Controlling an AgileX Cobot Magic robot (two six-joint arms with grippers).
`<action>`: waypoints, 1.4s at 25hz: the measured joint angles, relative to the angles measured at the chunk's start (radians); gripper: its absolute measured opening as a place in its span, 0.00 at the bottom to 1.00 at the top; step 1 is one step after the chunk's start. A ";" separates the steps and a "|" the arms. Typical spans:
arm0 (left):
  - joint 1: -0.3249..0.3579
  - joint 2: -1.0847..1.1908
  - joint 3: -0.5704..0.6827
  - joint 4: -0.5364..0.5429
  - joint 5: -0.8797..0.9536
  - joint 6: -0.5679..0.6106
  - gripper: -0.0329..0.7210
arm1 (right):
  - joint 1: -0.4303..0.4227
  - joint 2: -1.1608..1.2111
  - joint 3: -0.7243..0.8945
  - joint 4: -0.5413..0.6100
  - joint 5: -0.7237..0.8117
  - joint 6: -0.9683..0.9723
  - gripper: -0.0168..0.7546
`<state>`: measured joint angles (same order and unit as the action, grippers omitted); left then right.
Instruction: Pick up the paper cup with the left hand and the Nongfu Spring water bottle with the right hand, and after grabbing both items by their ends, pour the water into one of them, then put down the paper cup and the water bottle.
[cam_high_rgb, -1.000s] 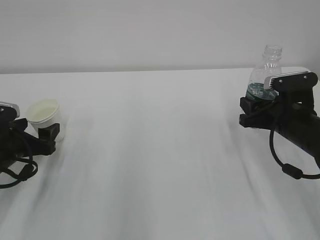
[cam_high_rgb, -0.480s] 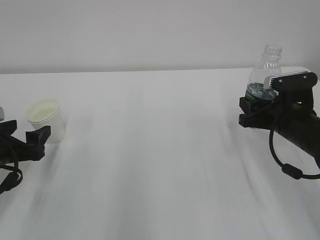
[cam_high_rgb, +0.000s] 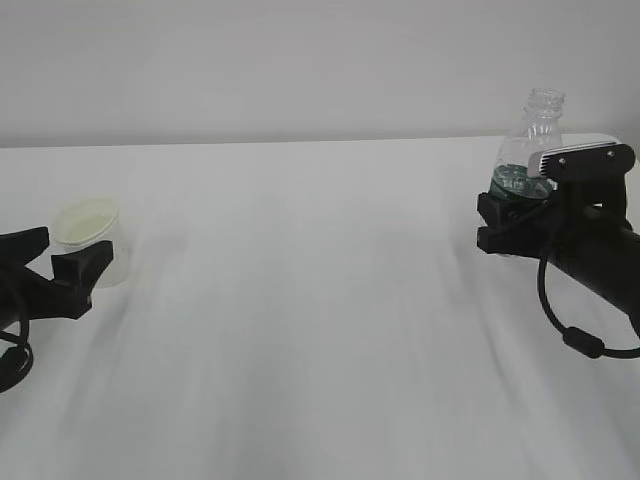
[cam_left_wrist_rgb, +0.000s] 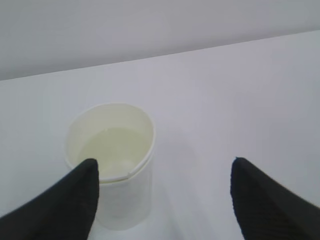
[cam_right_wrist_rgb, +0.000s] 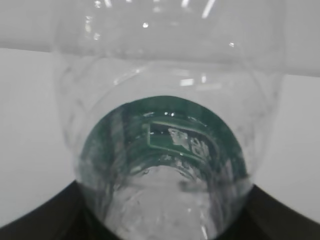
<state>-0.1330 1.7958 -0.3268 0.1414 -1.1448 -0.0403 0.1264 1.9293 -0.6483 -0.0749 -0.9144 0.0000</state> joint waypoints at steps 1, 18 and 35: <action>-0.003 -0.002 0.001 0.002 0.000 -0.003 0.83 | 0.000 0.000 0.000 0.000 -0.001 0.000 0.59; -0.184 -0.002 0.005 -0.009 0.000 -0.010 0.82 | 0.000 0.000 0.000 -0.002 -0.003 0.000 0.59; -0.218 -0.028 0.005 -0.082 0.000 -0.014 0.81 | 0.000 0.000 0.000 -0.012 -0.003 0.000 0.59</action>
<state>-0.3515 1.7680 -0.3222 0.0597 -1.1448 -0.0540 0.1264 1.9293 -0.6483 -0.0867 -0.9169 0.0000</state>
